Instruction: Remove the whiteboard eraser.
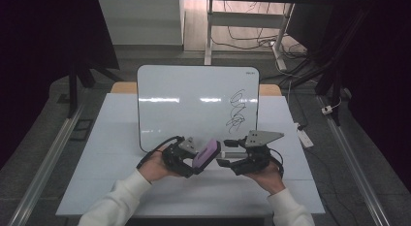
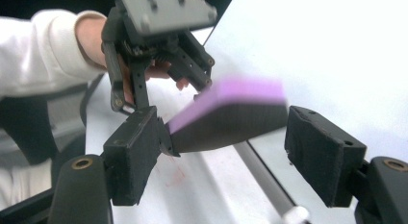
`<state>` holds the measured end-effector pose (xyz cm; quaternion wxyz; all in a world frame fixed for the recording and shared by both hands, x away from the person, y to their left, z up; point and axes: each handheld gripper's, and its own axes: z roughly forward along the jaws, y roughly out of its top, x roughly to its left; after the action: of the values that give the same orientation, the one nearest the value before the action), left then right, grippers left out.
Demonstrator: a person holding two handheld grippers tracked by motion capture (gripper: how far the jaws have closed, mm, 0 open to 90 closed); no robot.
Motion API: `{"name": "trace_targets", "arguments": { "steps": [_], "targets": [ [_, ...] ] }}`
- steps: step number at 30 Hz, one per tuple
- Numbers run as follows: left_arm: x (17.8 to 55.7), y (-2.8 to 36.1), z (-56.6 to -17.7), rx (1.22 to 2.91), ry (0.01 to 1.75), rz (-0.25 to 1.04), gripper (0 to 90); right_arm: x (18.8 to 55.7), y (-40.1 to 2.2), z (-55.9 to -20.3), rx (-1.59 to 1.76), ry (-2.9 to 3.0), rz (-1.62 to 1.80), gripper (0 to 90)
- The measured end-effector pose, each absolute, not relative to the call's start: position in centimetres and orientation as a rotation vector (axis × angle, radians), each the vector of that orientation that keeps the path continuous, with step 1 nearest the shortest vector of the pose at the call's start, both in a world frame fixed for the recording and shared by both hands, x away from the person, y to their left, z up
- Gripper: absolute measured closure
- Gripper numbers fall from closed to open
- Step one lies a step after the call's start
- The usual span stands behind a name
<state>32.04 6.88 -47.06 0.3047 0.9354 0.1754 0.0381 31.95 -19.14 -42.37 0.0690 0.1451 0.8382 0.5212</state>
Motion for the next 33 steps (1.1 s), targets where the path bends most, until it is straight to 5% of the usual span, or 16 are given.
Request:
{"name": "trace_targets", "arguments": {
  "steps": [10, 33],
  "targets": [
    [31.8, 4.9, -45.7, 2.713, 0.421, 0.059, 41.3, 34.4, -15.5, -38.9, 0.377, 2.904, 1.116, 25.9],
    [31.8, 3.2, -45.1, 2.902, 0.114, -0.019, 41.3, 38.8, -9.8, -42.5, 0.550, 3.525, 0.469, 27.0]
  ]
}}
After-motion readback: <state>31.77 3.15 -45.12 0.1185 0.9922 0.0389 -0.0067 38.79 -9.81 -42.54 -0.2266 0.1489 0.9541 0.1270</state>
